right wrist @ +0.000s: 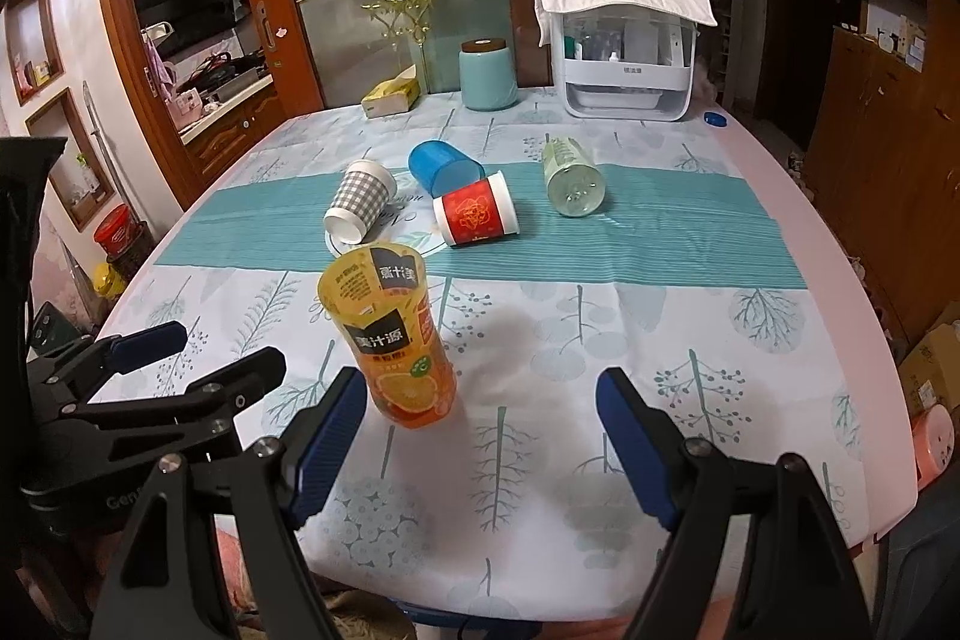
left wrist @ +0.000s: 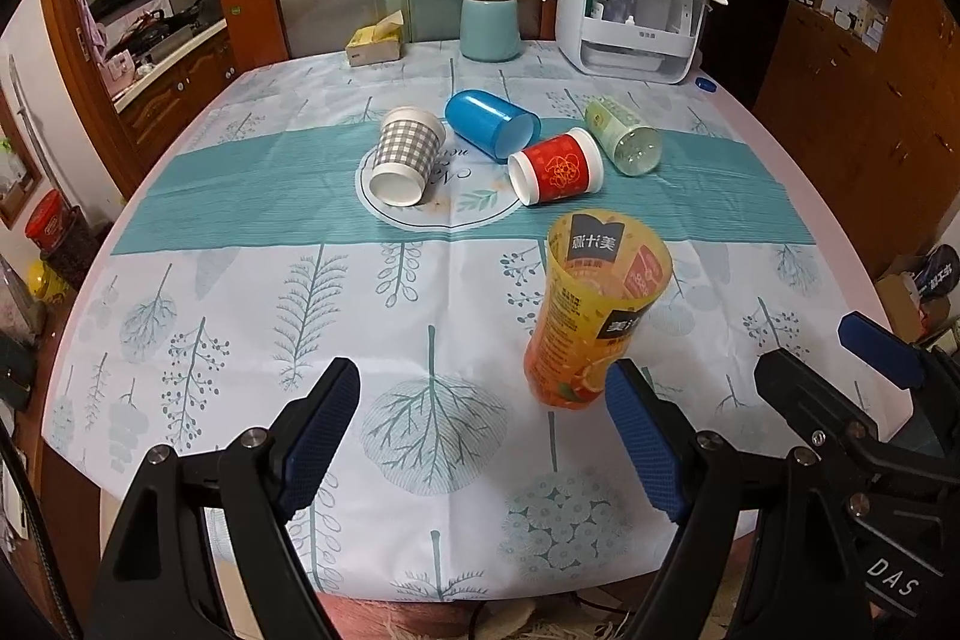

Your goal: Flip cup upright

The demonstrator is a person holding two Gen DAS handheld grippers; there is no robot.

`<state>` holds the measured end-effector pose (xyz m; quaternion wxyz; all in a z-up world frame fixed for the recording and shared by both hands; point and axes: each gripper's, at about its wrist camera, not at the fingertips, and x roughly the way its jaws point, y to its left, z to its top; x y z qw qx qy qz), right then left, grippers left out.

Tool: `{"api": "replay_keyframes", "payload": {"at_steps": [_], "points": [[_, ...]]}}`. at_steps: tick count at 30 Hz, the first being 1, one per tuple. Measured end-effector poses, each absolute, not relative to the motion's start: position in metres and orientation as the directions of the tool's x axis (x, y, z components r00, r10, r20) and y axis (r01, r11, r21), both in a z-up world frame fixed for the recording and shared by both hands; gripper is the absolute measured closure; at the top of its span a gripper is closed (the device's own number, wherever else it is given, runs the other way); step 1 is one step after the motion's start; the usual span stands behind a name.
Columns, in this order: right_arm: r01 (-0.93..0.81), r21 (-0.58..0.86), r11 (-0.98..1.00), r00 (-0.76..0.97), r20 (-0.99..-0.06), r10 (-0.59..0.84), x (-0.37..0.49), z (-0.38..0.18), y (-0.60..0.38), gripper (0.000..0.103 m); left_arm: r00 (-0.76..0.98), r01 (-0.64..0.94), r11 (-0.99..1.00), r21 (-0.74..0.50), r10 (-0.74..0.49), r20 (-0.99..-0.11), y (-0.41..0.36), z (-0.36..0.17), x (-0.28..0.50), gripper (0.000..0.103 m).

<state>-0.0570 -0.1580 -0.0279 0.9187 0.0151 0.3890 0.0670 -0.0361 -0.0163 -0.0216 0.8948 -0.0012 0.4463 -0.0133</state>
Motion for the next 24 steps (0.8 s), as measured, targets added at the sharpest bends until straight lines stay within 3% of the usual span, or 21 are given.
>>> {"api": "replay_keyframes", "payload": {"at_steps": [24], "points": [[-0.108, 0.074, 0.991, 0.689, -0.713, 0.129, -0.055, -0.0292, -0.1564, 0.024, 0.612, -0.003, 1.0, -0.004, -0.001, -0.791, -0.0133, -0.0188, -0.0353, 0.02]]}}
